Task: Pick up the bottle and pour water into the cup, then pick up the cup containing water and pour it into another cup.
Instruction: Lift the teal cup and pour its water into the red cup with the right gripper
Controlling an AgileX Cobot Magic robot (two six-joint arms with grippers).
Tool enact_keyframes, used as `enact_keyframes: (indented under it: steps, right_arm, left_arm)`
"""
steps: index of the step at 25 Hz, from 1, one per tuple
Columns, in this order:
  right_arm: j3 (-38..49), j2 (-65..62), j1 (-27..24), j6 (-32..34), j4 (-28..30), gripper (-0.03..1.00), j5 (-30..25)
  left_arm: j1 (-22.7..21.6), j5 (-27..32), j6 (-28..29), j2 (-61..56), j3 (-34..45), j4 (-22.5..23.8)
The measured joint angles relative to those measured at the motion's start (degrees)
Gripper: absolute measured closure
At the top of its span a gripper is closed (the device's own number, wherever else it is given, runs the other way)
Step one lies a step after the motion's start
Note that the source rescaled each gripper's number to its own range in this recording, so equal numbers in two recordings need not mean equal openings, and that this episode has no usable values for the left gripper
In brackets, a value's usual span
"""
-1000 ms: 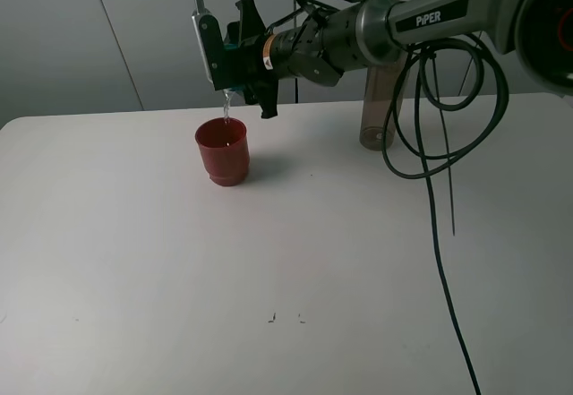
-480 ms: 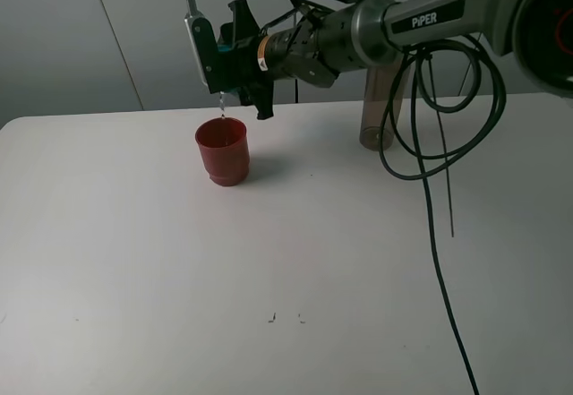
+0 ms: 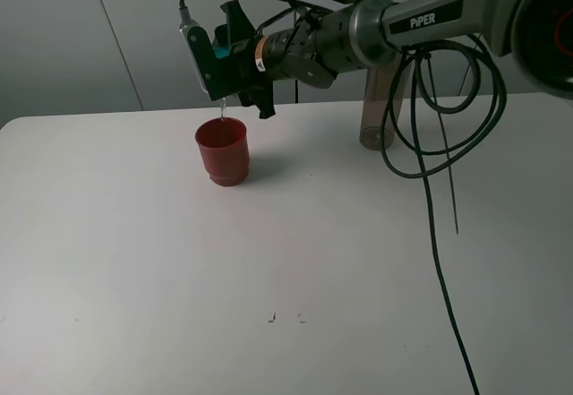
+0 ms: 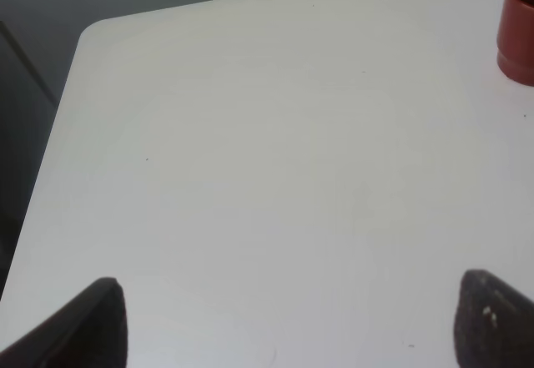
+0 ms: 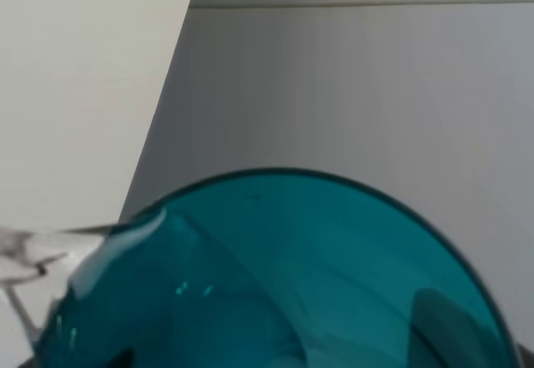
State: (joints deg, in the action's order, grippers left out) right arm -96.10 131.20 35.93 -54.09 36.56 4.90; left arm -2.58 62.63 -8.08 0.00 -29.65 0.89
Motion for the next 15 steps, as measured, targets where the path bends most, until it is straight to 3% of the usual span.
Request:
enact_keyframes:
  steps: [15]
  right_arm:
    - [0.0,0.0,0.1,-9.9,0.0,0.84,1.8]
  left_arm:
    - [0.0,0.0,0.0,0.0,0.0,0.0]
